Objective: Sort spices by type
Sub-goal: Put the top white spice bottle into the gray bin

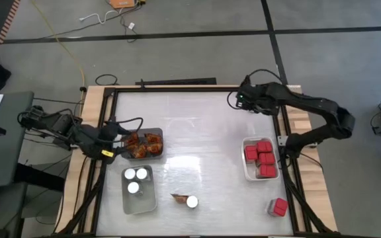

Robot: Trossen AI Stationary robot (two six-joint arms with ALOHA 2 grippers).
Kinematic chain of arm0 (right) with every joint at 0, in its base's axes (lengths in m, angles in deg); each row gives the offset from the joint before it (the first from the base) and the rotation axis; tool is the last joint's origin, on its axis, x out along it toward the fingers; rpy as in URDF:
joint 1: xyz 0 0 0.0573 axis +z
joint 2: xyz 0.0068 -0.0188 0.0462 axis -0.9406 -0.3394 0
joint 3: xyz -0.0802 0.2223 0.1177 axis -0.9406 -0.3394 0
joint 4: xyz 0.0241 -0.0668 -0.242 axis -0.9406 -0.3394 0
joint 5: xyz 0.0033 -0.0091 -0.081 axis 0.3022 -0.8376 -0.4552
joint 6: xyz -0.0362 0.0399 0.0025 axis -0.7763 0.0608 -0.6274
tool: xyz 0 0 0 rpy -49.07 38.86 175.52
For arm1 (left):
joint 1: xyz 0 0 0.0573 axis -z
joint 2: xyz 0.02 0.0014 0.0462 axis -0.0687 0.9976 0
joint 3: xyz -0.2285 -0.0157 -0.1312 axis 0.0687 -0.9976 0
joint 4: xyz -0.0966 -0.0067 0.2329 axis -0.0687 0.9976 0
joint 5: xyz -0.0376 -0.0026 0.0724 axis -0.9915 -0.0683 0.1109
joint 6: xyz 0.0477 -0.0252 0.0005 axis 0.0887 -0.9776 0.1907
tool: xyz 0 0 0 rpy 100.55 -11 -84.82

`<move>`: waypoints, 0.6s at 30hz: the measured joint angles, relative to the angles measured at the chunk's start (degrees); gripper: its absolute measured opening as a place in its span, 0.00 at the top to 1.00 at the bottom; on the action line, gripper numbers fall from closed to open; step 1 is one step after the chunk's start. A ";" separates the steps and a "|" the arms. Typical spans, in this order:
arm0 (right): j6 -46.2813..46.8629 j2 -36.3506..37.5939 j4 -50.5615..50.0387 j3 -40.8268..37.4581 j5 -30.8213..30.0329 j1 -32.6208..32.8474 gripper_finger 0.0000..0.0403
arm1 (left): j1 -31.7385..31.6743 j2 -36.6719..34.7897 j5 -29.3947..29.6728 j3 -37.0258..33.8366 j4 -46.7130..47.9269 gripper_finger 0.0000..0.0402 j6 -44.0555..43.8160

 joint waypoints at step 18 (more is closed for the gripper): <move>-17.82 -5.35 10.06 -1.30 6.31 -19.21 0.23 | -0.60 -4.55 4.57 0.00 -0.36 0.23 -8.52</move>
